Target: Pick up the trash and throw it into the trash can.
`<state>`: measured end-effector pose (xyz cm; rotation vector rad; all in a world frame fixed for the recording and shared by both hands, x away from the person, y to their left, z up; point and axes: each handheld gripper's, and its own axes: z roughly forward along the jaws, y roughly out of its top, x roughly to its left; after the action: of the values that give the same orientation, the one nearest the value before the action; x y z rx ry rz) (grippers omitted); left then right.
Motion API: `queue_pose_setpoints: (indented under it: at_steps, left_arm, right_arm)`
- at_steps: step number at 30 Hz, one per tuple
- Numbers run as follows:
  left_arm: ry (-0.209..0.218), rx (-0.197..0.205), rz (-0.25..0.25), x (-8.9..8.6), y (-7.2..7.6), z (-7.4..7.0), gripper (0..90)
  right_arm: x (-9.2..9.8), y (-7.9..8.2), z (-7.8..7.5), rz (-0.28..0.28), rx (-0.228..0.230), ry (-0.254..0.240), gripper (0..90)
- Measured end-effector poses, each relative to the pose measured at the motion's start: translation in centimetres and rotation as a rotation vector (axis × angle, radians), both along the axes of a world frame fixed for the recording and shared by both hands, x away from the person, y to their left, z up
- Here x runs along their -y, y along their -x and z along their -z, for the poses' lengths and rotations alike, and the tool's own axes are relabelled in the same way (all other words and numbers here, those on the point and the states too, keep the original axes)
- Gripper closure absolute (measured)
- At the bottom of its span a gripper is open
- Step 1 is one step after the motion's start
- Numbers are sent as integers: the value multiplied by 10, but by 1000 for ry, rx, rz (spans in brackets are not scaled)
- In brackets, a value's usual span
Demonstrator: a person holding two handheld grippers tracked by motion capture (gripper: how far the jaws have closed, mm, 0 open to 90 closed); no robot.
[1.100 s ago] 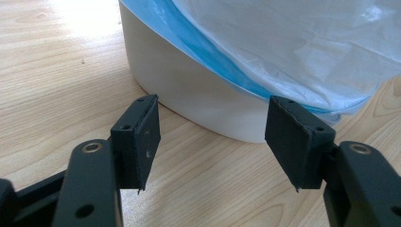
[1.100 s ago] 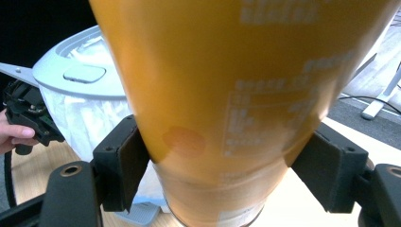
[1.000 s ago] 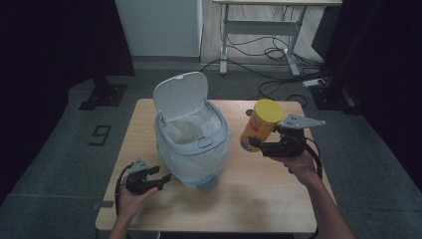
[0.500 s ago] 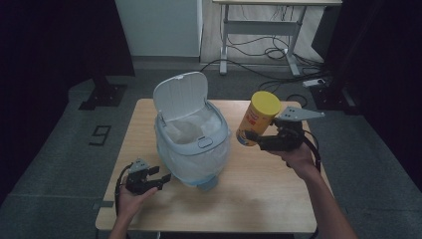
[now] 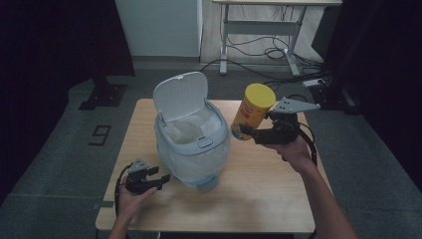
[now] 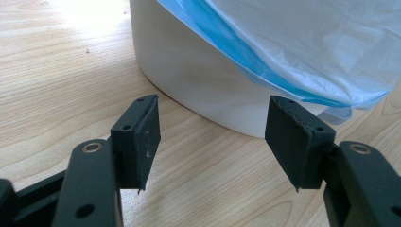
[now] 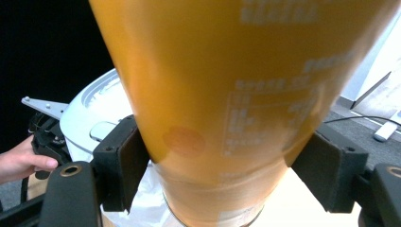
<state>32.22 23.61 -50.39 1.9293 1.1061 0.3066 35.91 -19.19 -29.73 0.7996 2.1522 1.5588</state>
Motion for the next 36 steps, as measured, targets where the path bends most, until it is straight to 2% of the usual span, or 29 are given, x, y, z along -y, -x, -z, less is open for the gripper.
queue_pose_setpoints:
  at_steps: [15, 36]
  left_arm:
    - [2, -6, -2, -2, -1, 2, 363]
    - [8, -13, 1, -5, -3, 3, 363]
  right_arm:
    - [-19, -12, -8, -25, -1, 2, 239]
    - [-58, -34, -20, -73, -3, 21, 238]
